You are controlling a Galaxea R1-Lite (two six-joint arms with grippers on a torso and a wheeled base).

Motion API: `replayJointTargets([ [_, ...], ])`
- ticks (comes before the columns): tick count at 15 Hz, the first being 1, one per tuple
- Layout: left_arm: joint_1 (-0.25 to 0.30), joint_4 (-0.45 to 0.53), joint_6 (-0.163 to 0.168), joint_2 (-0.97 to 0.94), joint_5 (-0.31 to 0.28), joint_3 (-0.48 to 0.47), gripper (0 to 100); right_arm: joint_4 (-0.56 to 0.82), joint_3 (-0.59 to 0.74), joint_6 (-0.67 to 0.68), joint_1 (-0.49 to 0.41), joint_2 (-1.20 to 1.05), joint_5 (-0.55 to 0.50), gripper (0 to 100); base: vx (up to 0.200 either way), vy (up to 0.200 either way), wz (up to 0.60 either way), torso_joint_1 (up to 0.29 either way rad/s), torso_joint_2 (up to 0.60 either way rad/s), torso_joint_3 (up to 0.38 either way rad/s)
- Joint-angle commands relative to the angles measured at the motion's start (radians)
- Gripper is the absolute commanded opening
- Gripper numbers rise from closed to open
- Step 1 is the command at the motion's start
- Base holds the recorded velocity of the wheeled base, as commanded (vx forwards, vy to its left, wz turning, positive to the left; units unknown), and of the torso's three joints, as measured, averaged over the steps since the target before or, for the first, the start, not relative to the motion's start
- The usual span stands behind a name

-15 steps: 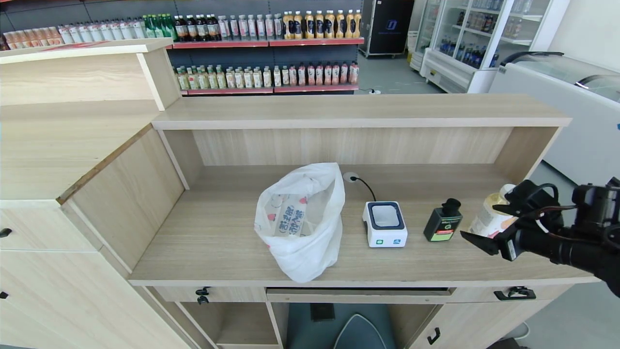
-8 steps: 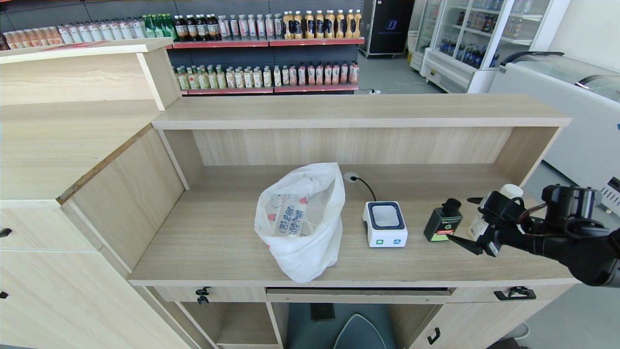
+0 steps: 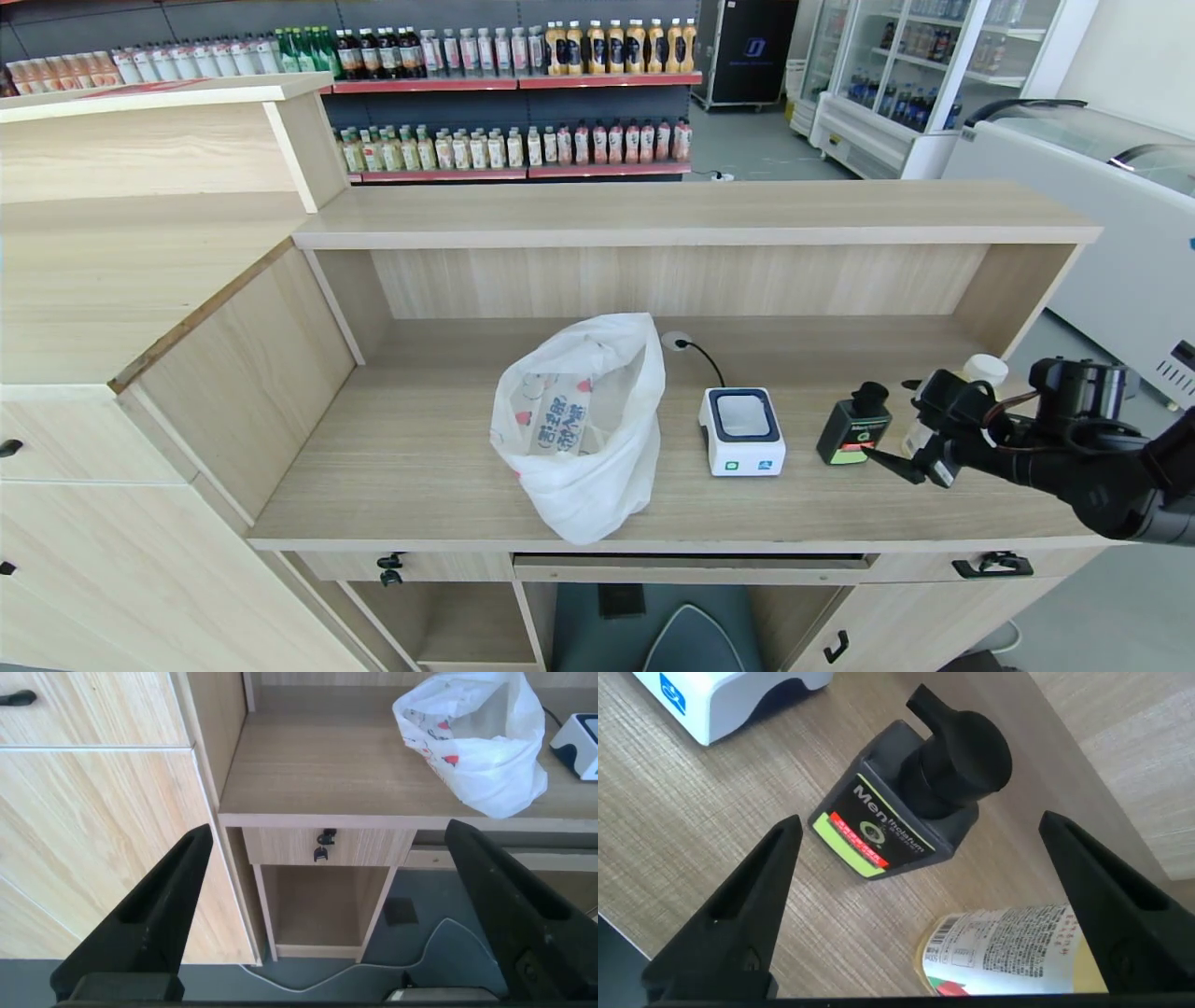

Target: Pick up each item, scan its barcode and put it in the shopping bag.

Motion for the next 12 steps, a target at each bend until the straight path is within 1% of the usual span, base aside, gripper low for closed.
replayJointTargets([
  [1,0.001,0.0,0.0,0.0,0.0,0.0,100,0.006,-0.029,0.008,-0.002,0.038,0.001,100,0.0,0.0,0.0,0.0,0.0,0.0],
  [7,0.001,0.0,0.0,0.0,0.0,0.0,100,0.054,-0.135,0.043,0.023,0.141,0.009,100,0.0,0.0,0.0,0.0,0.0,0.0],
  [9,0.001,0.0,0.0,0.0,0.0,0.0,100,0.054,-0.149,0.052,0.032,0.156,0.01,100,0.0,0.0,0.0,0.0,0.0,0.0],
  [10,0.001,0.0,0.0,0.0,0.0,0.0,100,0.066,-0.173,0.08,0.057,0.178,0.01,100,0.0,0.0,0.0,0.0,0.0,0.0],
  [12,0.001,0.0,0.0,0.0,0.0,0.0,100,0.067,-0.204,0.081,0.072,0.199,0.01,100,0.0,0.0,0.0,0.0,0.0,0.0],
])
